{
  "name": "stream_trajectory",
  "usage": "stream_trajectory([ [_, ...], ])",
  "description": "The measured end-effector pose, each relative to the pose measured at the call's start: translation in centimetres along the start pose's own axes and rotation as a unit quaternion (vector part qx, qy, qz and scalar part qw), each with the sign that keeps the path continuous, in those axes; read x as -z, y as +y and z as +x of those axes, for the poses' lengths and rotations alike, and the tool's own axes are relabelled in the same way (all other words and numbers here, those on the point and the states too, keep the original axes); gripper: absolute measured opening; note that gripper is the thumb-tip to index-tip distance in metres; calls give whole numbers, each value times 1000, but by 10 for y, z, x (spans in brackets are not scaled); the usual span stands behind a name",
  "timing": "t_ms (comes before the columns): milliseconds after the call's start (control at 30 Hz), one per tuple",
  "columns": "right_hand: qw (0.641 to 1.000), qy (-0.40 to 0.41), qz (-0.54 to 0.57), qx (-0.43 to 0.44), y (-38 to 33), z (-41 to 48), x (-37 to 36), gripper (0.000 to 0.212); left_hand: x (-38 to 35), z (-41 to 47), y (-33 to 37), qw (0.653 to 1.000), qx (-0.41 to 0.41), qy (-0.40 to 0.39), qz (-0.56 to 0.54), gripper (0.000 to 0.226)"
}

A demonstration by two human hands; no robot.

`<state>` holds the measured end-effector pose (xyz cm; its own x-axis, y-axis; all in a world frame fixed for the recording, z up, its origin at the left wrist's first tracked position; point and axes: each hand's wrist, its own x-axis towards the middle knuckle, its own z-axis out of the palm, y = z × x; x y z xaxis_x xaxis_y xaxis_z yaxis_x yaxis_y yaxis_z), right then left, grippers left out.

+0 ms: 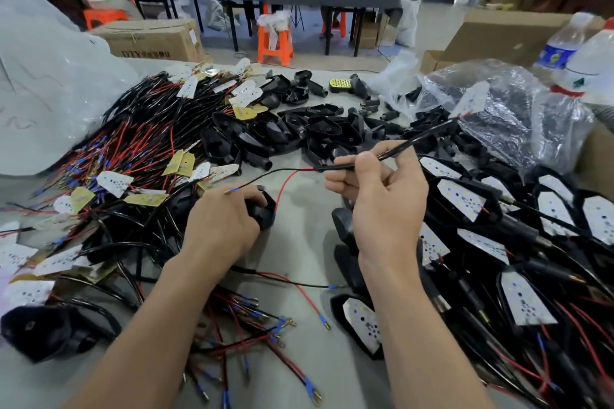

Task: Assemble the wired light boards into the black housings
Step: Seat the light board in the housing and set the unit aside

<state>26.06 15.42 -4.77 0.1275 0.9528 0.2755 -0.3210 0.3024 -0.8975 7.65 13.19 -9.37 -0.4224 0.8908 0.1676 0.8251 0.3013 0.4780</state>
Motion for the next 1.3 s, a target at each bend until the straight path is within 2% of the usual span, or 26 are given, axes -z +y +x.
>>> stream_trajectory([
  [133,999,38,-17,10,2,2,5,18,0,-8,1,999,29,10,-45,77],
  [267,999,39,-22,-8,5,3,6,14,0,-9,5,988,50,-35,-142,83],
  [400,998,11,-64,-20,7,2,5,16,-13,-8,7,998,10,-58,-27,97],
  [500,986,-23,-163,-1,8,-1,6,24,-15,-3,1,996,-21,-74,-37,84],
  [600,959,-59,-276,32,8,-4,7,9,-17,-2,-4,997,-12,-58,-54,64],
  [700,947,-69,-310,45,8,-5,7,8,-18,-5,-1,997,15,-32,-74,64],
  [800,956,-46,-289,32,6,-6,6,8,-14,-7,2,994,10,29,-100,62],
  [900,985,-3,-172,-23,5,-4,4,18,-11,-8,4,987,-11,70,-144,56],
  [1000,993,45,-103,-34,2,0,4,22,-13,-6,7,981,44,20,-186,84],
  [1067,993,61,-98,-26,1,0,6,22,-16,-5,5,987,59,-18,-146,100],
  [1300,986,32,-165,-7,3,-3,6,18,-15,0,2,983,82,-23,-162,83],
])
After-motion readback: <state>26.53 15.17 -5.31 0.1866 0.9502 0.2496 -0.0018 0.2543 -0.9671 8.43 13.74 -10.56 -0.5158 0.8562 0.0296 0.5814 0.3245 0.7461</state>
